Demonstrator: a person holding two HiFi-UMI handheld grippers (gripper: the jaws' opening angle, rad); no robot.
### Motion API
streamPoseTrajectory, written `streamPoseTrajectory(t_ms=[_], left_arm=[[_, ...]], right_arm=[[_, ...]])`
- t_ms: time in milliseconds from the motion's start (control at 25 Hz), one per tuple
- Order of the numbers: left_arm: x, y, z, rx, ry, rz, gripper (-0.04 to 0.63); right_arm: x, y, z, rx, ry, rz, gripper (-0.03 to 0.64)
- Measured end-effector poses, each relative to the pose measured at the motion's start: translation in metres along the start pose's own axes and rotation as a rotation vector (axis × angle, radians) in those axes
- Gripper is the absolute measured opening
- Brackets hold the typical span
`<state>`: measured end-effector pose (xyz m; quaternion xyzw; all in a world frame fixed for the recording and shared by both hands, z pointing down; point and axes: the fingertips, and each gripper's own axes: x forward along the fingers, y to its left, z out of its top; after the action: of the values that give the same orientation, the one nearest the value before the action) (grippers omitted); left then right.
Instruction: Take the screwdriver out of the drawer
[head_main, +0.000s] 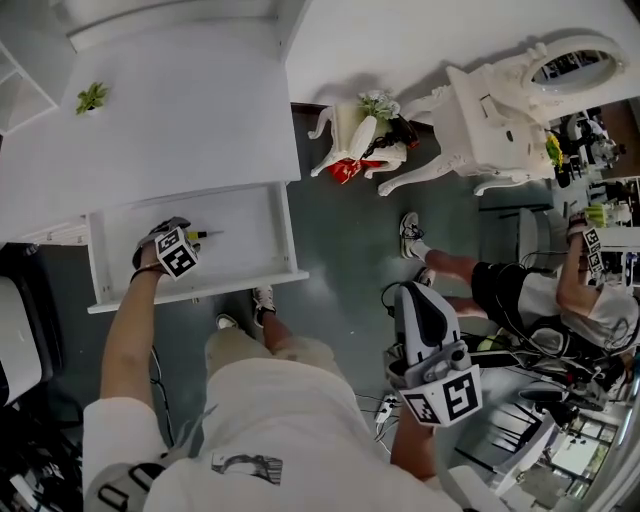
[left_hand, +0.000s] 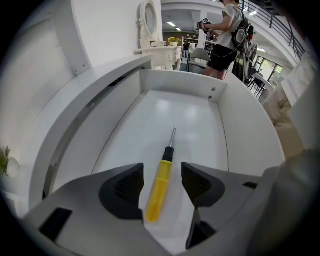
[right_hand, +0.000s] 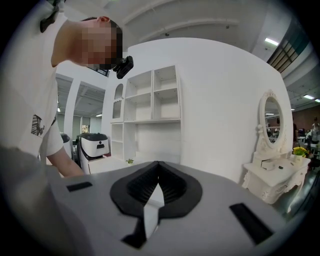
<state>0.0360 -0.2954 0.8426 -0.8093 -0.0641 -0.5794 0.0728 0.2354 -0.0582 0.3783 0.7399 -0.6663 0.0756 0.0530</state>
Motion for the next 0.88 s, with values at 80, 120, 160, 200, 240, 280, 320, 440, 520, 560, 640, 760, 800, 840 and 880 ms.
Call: streamPoseTrajectory(t_ms=[80,120,160,200,240,280,320,440,520,560,640,760,800,840,880], left_arm=[[0.002,0.001,0.002,0.01,0.001,-0.007,0.238],[0.003,0.001,0.003,0.014,0.004,-0.01,0.23],[0.004,0.0,0.003,0.017,0.009,-0.014,0.217],[0.005,0.0,0.003,0.018,0.013,-0.017,0.201],[0.006,-0.001,0.003,0.017,0.017,-0.021,0.193],[0.008,-0.001,0.003,0.013,0.02,-0.025,0.192],[0.009,-0.001,0.002,0.009,0.023,-0.029,0.192],[0.011,-0.001,0.001,0.006,0.028,-0.032,0.182],[0.011,-0.002,0.001,0.012,0.028,-0.031,0.176],[0.011,-0.002,0.001,0.015,0.028,-0.031,0.175],[0.011,-0.003,0.001,0.014,0.031,-0.037,0.169],[0.013,-0.006,0.001,0.012,0.037,-0.046,0.15],[0.013,-0.007,0.001,0.011,0.039,-0.045,0.146],[0.013,-0.008,0.001,0.007,0.04,-0.043,0.142],[0.013,-0.009,0.001,0.003,0.04,-0.04,0.138]], right_arm=[[-0.001,0.001,-0.001,0.005,0.004,-0.007,0.009],[-0.002,0.001,-0.002,0.007,0.004,-0.008,0.009],[-0.002,0.001,-0.002,0.009,0.003,-0.01,0.009],[-0.002,0.001,-0.002,0.012,0.003,-0.011,0.009],[-0.002,0.001,-0.003,0.015,0.002,-0.012,0.009],[-0.002,0.0,-0.003,0.017,0.002,-0.014,0.009],[-0.002,0.0,-0.003,0.019,0.002,-0.016,0.009],[-0.003,0.0,-0.005,0.031,0.004,-0.019,0.009],[-0.004,0.0,-0.005,0.052,0.001,-0.018,0.009],[-0.004,-0.001,-0.005,0.062,-0.002,-0.017,0.009],[-0.004,-0.001,-0.005,0.072,-0.006,-0.017,0.009],[-0.004,-0.001,-0.005,0.074,-0.008,-0.016,0.009],[-0.004,0.0,-0.005,0.076,-0.008,-0.015,0.009],[-0.004,0.0,-0.005,0.078,-0.008,-0.014,0.009],[-0.004,0.001,-0.005,0.08,-0.009,-0.012,0.009]])
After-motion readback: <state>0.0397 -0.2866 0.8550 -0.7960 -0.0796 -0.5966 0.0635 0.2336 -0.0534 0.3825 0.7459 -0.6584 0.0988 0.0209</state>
